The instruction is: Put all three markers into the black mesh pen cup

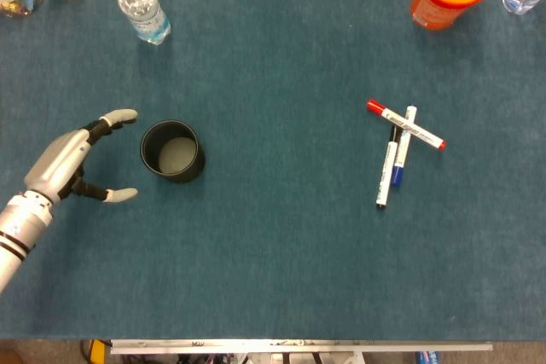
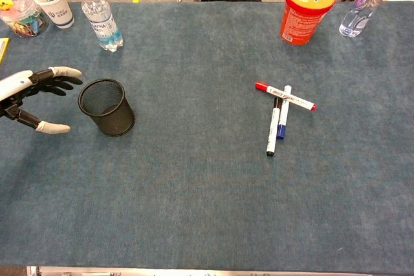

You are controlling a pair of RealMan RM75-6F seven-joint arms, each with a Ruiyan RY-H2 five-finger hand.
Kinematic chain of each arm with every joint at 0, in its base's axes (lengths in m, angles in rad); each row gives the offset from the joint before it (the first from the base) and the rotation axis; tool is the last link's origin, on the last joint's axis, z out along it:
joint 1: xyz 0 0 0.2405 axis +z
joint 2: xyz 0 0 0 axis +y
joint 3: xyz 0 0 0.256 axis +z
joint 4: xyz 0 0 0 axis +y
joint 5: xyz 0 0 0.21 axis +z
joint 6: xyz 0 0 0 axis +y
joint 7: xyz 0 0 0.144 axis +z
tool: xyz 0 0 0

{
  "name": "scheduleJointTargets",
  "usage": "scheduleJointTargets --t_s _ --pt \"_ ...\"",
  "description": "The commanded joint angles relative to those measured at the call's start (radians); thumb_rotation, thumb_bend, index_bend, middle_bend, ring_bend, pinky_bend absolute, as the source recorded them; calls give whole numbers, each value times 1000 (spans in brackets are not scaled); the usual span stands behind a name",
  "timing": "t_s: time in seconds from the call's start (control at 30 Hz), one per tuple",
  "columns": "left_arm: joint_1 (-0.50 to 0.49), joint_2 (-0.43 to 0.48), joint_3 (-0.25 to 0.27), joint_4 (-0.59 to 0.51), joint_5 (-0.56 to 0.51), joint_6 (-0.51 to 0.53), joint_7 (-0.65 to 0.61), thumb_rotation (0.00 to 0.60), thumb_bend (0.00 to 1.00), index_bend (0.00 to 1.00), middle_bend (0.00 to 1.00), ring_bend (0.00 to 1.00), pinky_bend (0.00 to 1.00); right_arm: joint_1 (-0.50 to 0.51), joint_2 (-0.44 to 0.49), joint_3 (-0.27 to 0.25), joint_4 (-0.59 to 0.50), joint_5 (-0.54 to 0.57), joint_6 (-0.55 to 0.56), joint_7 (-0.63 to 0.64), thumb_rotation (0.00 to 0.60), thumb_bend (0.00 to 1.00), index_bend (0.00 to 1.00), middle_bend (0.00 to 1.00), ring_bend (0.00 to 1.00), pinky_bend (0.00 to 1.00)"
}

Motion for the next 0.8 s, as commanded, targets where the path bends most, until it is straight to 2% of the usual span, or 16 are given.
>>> scheduleJointTargets --t_s 0.03,0.4,0.8 --pt "-24 -45 11 42 13 -18 -48 600 112 116 165 165 182 -2 2 0 -2 0 3 -2 600 342 247 207 78 63" --pt "-69 -148 10 160 13 -14 -159 600 111 116 165 165 182 -7 6 -1 -12 1 8 -11 600 342 247 206 79 63" --pt "-90 -204 20 195 5 0 -211 600 109 116 165 165 182 -16 17 -3 -16 0 17 -12 600 342 247 207 79 63"
